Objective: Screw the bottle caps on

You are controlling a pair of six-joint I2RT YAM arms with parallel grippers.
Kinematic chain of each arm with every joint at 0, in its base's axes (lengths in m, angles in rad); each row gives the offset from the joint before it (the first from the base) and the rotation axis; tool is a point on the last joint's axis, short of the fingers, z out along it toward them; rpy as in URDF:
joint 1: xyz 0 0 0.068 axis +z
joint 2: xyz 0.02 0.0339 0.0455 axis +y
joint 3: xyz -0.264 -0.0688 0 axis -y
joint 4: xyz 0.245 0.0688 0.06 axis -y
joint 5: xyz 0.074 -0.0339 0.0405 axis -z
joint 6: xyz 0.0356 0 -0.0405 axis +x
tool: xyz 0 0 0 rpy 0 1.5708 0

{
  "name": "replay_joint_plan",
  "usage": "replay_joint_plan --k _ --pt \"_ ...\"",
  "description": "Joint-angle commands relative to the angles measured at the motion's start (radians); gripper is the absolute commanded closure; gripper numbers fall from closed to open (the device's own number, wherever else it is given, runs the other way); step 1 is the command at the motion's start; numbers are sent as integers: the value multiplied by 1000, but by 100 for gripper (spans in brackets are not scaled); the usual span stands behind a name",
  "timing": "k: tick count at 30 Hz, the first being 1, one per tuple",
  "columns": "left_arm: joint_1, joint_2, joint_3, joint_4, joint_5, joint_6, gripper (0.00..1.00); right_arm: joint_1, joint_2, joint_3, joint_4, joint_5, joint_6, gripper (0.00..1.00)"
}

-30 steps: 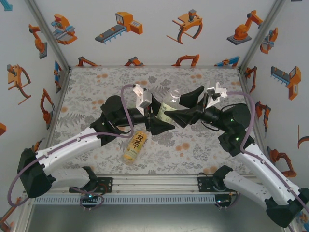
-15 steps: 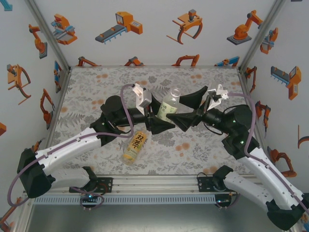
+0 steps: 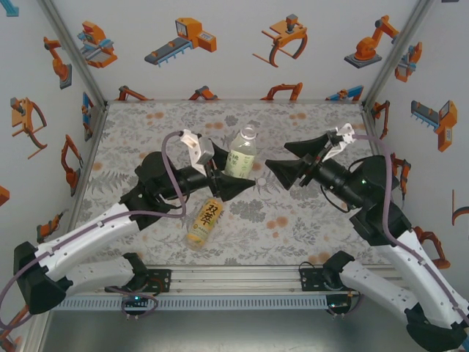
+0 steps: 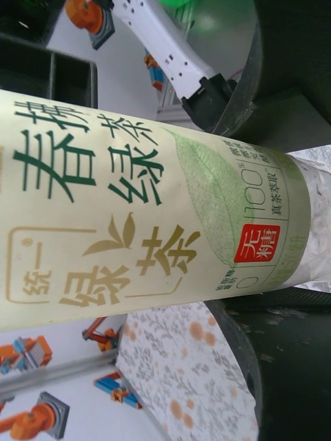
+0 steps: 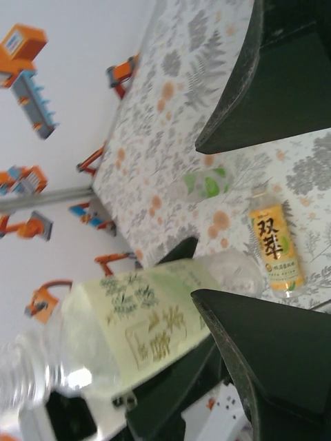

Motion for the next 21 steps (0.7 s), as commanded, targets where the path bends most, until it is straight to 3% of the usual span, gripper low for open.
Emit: replay_joint_plan --k 1,5,11,21 --pt "-4 -59 -22 -60 -84 55 80 7 56 37 -182 171 22 31" --pt "-4 -112 -47 -90 -89 59 87 7 131 33 -259 243 59 34" --pt "-3 -161 -64 -129 -59 53 100 2 273 29 -311 234 116 37" --pt "-2 -210 -62 -218 -83 62 100 -83 529 85 -424 166 173 41"
